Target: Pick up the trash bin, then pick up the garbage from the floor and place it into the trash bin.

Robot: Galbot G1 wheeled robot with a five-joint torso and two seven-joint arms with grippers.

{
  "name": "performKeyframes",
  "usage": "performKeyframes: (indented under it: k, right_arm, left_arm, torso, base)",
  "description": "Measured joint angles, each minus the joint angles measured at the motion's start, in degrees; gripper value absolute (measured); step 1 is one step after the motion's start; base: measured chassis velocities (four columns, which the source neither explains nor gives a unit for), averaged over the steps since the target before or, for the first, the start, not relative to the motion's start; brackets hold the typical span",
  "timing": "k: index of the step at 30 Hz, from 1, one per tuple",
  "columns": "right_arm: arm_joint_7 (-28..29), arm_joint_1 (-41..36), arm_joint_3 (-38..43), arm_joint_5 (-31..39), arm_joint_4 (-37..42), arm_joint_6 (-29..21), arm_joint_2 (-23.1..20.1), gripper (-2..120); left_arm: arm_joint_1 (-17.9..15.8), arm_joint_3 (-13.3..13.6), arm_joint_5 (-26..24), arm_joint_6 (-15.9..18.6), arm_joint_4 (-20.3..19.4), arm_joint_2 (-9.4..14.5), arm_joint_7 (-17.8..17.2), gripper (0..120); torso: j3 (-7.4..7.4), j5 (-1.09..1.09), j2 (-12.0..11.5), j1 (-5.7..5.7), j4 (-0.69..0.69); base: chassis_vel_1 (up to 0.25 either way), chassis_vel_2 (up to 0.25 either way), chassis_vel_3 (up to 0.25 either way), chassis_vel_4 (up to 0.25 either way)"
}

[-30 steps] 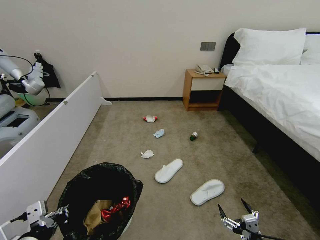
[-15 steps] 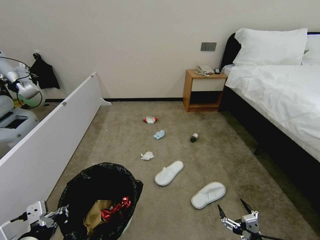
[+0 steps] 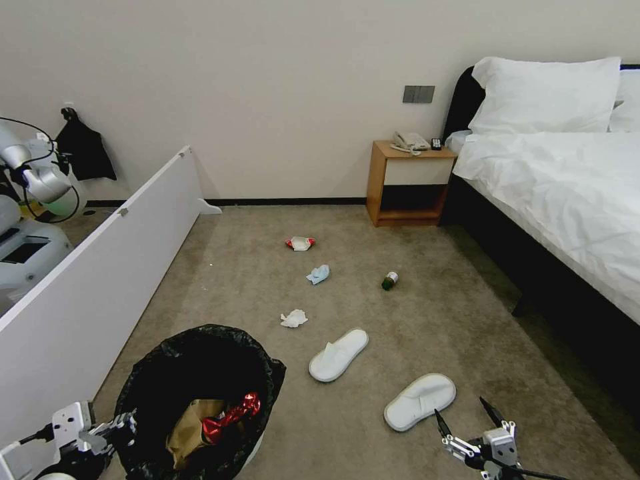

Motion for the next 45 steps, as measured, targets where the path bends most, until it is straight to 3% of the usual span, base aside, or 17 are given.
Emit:
performKeyframes:
  k: [37,45]
  right_arm:
    - [0.2,1.4,0.3,0.4,-1.3,-0.2,-1.1,100]
    - [-0.3,3.7,-0.3,1.4,-4.4,-5.6,-3.9,100]
  left_arm:
    - [-0.1,0.1,-0.1,0.0,-0.2,0.2,-0.2,2]
    - [0.2,0.0,0.0,0.0,-0.3,0.1,-0.2,2]
  torso:
    - [0.0,0.0,0.0,0.0,-0.01]
    - [-0.01,0.0,0.0,0.0,-0.01]
  base:
    - [-0.071,0.075,0.074,-0.074]
    - [-0.004,0.004,0.003,-0.008]
